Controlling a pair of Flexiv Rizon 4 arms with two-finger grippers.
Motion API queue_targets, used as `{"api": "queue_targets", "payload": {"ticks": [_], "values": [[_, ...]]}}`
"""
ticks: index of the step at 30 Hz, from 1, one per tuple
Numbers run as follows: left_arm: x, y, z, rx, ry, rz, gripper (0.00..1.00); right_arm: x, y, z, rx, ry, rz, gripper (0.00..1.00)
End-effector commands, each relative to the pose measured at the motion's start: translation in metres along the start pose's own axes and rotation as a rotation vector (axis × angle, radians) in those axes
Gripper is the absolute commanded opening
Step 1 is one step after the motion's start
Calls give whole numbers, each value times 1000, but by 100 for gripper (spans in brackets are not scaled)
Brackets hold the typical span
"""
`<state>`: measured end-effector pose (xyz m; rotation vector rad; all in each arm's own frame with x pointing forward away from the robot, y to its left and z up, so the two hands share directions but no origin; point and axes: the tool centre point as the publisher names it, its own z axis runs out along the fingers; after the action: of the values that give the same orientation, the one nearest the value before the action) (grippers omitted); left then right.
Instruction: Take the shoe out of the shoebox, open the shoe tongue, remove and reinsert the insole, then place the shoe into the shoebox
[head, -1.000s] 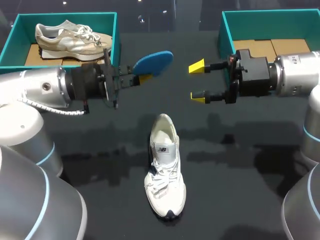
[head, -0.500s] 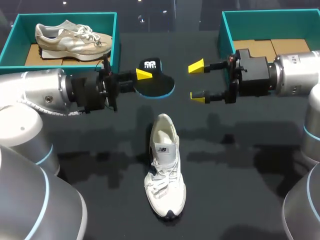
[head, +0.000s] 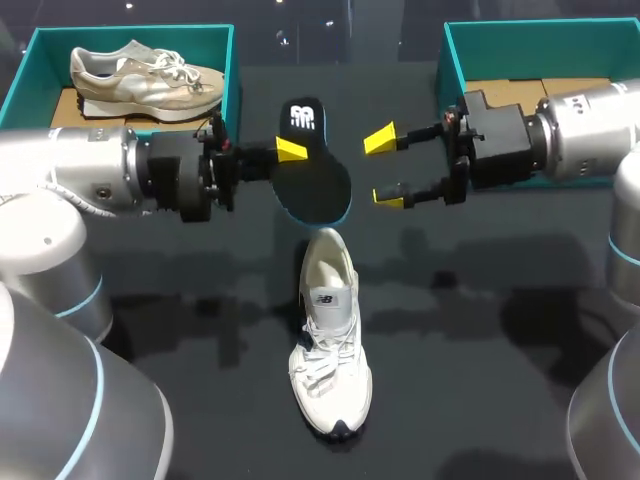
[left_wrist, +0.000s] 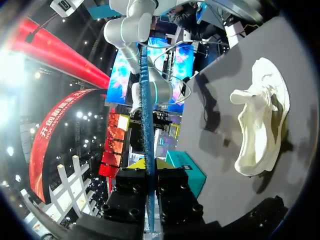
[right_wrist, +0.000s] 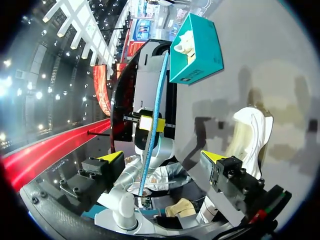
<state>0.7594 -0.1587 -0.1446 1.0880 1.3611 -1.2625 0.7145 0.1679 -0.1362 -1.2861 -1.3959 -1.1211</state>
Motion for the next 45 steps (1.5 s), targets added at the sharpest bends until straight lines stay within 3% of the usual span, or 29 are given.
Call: {"api": "queue_targets", "payload": {"ticks": [1, 3, 5, 6, 10, 13, 15, 30, 45], "values": [[5, 11, 9, 17, 0, 40, 0, -2, 10, 10, 39, 0, 4, 100], [6, 12, 12, 20, 4, 63, 0, -3, 11, 15, 54, 4, 5, 98], [7, 13, 14, 27, 6, 79, 0, -3, 13, 20, 71, 4, 1, 79], [8, 14, 16, 32, 9, 83, 0, -3, 14, 21, 75, 4, -1, 74], [9, 15, 18, 39, 10, 105, 0, -3, 17, 29, 102, 6, -1, 62], [9, 16, 20, 39, 13, 128, 0, -4, 18, 34, 117, 10, 4, 59], [8, 17, 21, 38, 12, 144, 0, -4, 18, 36, 124, 14, 7, 50], [5, 19, 29, 26, -11, 179, 0, -6, 16, 48, 143, 30, 16, 47], [7, 21, 31, 1, -18, 179, 0, -6, 13, 55, 113, 50, 1, 33]]}}
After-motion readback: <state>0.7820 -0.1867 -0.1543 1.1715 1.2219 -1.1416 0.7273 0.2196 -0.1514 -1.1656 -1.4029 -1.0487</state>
